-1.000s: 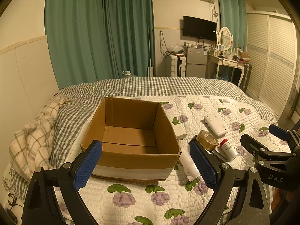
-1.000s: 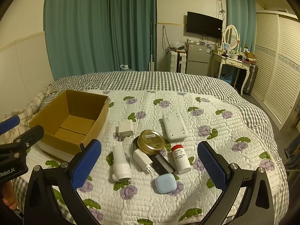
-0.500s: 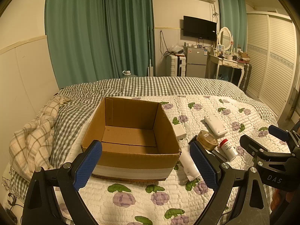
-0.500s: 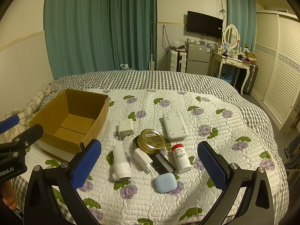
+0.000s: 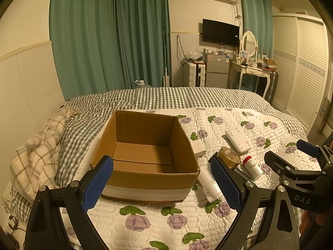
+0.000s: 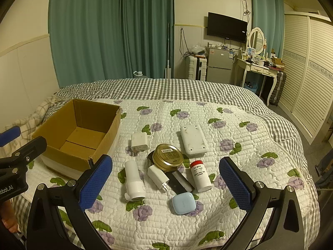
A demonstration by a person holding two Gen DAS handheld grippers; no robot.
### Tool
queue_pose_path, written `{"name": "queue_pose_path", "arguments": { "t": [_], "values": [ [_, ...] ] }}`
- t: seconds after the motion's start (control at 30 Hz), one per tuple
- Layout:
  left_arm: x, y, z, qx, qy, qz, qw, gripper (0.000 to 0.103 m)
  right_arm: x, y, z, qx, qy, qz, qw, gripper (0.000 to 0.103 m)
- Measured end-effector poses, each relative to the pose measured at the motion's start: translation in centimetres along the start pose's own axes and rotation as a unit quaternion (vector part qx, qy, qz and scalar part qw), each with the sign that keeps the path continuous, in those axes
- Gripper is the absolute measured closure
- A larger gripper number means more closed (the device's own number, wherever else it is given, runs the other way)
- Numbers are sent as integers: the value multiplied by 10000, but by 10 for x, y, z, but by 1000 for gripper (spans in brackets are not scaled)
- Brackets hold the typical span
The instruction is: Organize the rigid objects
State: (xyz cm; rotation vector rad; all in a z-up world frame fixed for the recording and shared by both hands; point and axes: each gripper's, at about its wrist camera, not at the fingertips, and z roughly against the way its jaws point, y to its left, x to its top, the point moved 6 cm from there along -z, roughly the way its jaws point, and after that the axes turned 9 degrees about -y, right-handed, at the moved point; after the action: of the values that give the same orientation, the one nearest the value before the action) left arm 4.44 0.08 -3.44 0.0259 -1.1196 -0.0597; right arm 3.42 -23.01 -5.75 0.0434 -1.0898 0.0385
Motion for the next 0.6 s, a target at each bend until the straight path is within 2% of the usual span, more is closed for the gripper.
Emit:
{"name": "queue_pose_path", "arguments": {
  "t": [0.23, 0.6],
  "values": [
    [2, 0, 1, -4, -9, -8, 10000, 6, 1, 0, 0, 7, 7, 39, 10000, 0],
    [22, 21, 2, 248, -60, -94, 9996, 6, 12, -2, 2, -17, -1, 205, 9998, 0]
  ]
}}
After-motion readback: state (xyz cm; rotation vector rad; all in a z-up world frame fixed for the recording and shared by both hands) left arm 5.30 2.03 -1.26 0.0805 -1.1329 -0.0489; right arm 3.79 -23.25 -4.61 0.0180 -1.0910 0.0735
